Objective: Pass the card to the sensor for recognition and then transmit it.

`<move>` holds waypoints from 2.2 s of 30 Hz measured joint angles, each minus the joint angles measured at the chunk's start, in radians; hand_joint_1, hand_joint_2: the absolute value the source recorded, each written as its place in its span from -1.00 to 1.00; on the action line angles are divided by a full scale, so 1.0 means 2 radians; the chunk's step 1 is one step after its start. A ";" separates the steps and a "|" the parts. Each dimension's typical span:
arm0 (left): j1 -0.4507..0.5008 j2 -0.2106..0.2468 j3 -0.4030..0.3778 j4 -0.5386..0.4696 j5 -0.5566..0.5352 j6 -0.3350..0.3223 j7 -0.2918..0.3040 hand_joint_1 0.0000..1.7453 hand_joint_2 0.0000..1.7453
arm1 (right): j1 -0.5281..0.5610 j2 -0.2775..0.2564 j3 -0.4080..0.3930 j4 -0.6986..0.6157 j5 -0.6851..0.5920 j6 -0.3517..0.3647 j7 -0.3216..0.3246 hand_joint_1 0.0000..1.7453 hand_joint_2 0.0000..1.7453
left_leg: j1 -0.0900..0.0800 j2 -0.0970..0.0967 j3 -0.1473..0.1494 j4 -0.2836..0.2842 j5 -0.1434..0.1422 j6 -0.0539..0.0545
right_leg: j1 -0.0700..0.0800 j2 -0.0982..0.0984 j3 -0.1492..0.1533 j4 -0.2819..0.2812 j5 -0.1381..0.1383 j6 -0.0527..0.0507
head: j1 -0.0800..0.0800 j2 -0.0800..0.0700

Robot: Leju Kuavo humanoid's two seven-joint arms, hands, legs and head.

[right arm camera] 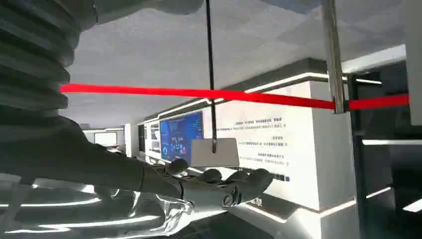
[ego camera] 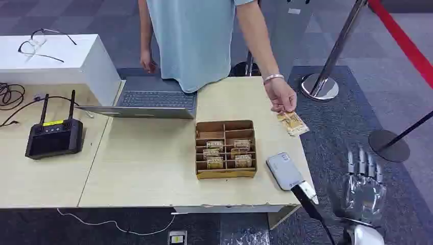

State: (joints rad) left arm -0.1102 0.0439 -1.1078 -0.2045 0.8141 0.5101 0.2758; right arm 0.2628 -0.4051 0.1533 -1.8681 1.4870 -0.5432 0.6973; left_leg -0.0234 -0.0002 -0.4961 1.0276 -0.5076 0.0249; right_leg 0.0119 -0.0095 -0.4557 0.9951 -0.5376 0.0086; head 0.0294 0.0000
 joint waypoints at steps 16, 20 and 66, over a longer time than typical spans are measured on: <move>0.000 0.000 0.000 0.000 -0.002 -0.002 -0.002 -1.00 1.00 | -0.021 0.000 0.028 -0.016 0.005 -0.011 0.000 -0.62 1.00 | 0.000 0.000 0.000 0.000 0.000 0.000 | 0.000 0.000 0.000 0.000 0.000 0.000 | 0.000 0.000; 0.000 0.000 0.000 0.000 -0.002 -0.004 -0.002 -1.00 1.00 | -0.024 0.000 0.033 -0.021 0.006 -0.011 0.000 -0.60 1.00 | 0.000 0.000 0.000 0.000 0.000 0.000 | 0.000 0.000 0.000 0.000 0.000 0.000 | 0.000 0.000; -0.001 0.003 0.000 0.000 -0.003 -0.004 -0.005 -1.00 1.00 | -0.094 0.000 0.087 -0.048 0.018 -0.009 -0.003 -0.34 1.00 | 0.000 0.000 0.000 0.000 0.000 0.000 | 0.000 0.000 0.000 0.000 0.000 0.000 | 0.000 0.000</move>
State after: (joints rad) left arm -0.1114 0.0504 -1.1082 -0.2045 0.8072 0.5013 0.2659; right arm 0.0757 -0.4051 0.3273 -1.9650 1.5236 -0.5608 0.6905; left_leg -0.0233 -0.0005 -0.4967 1.0276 -0.5074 0.0245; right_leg 0.0120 -0.0095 -0.4561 0.9957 -0.5376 0.0085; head 0.0294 0.0000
